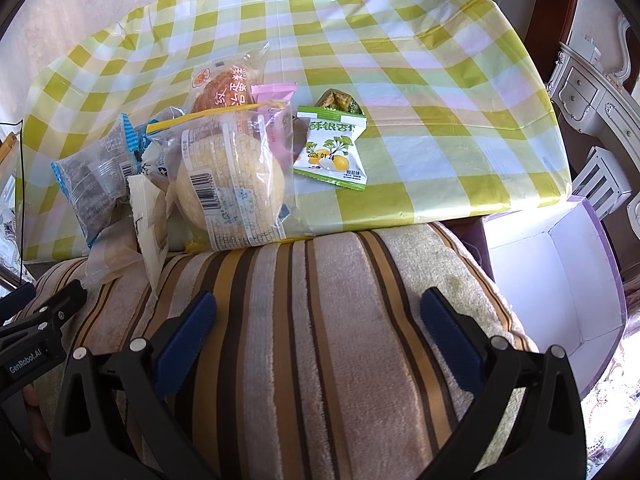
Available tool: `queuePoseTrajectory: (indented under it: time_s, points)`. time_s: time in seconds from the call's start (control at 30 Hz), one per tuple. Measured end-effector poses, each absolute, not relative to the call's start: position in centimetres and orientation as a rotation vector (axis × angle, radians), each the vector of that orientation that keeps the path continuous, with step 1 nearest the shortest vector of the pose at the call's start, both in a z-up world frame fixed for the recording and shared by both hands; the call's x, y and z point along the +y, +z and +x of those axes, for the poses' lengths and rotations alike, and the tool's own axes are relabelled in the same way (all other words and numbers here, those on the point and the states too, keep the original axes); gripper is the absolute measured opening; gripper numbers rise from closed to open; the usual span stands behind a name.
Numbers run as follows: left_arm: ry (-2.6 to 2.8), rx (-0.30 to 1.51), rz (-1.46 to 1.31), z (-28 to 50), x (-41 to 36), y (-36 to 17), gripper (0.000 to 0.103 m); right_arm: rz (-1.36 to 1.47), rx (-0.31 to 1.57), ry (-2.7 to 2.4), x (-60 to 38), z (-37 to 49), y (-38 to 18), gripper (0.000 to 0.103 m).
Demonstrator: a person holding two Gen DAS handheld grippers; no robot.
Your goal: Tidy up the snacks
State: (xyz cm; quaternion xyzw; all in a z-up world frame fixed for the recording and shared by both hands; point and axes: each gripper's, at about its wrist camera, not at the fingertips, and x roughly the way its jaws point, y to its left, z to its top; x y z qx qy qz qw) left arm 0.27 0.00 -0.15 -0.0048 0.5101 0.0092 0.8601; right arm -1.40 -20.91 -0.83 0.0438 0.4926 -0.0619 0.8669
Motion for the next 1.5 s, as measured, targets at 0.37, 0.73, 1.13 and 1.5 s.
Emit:
queuePoseTrajectory:
  time_s: [0.37, 0.73, 1.13, 1.5]
  points:
    - [0.02, 1.071, -0.01, 0.24, -0.02, -0.13, 0.099, 0.091, 1.031, -0.13, -20.8, -1.35, -0.83, 0.102]
    - [0.021, 1.071, -0.01, 0.26, -0.05, -0.15, 0.099, 0.091, 1.03, -0.13, -20.94, -1.39, -0.81, 0.102]
    - [0.021, 1.071, -0.009, 0.27, -0.07, -0.14, 0.099, 0.09, 1.03, -0.13, -20.82, -1.38, -0.86, 0.102]
    - [0.022, 1.072, -0.009, 0.24, -0.08, -0.12, 0.099, 0.089, 1.029, -0.131, -20.81, -1.35, -0.87, 0.102]
